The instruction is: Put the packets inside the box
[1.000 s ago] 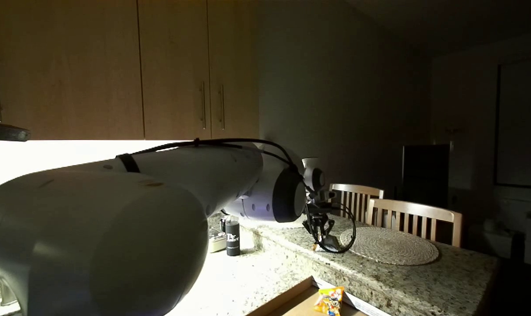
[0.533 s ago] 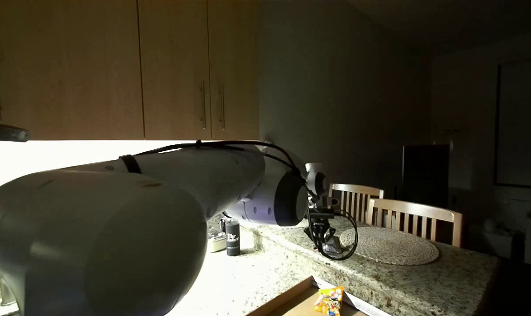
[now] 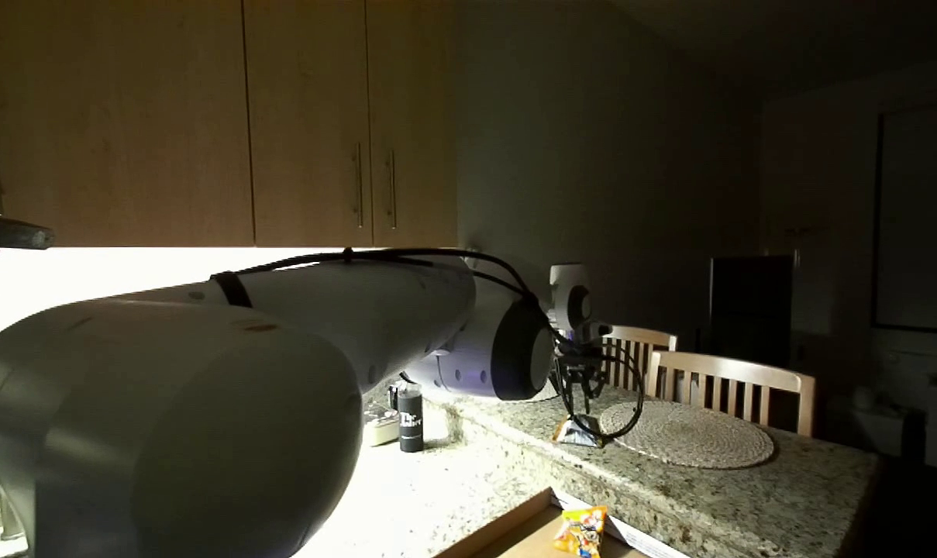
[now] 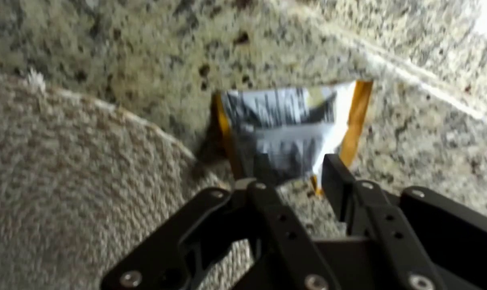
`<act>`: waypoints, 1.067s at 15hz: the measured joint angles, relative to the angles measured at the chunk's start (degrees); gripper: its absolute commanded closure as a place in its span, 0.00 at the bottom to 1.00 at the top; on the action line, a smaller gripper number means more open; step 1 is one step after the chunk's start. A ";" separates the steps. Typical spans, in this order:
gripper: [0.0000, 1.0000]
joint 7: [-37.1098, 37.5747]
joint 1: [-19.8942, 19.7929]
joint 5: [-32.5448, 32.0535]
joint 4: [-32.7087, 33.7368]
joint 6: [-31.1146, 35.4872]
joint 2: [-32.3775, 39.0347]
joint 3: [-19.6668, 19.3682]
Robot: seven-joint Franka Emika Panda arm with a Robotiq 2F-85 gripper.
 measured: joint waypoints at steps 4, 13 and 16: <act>0.03 1.45 3.24 -1.07 0.01 11.36 -1.33 -3.17; 0.00 8.34 3.44 -2.60 -5.48 14.50 0.47 -7.71; 0.00 9.22 3.06 -2.52 -5.50 13.48 1.68 -7.62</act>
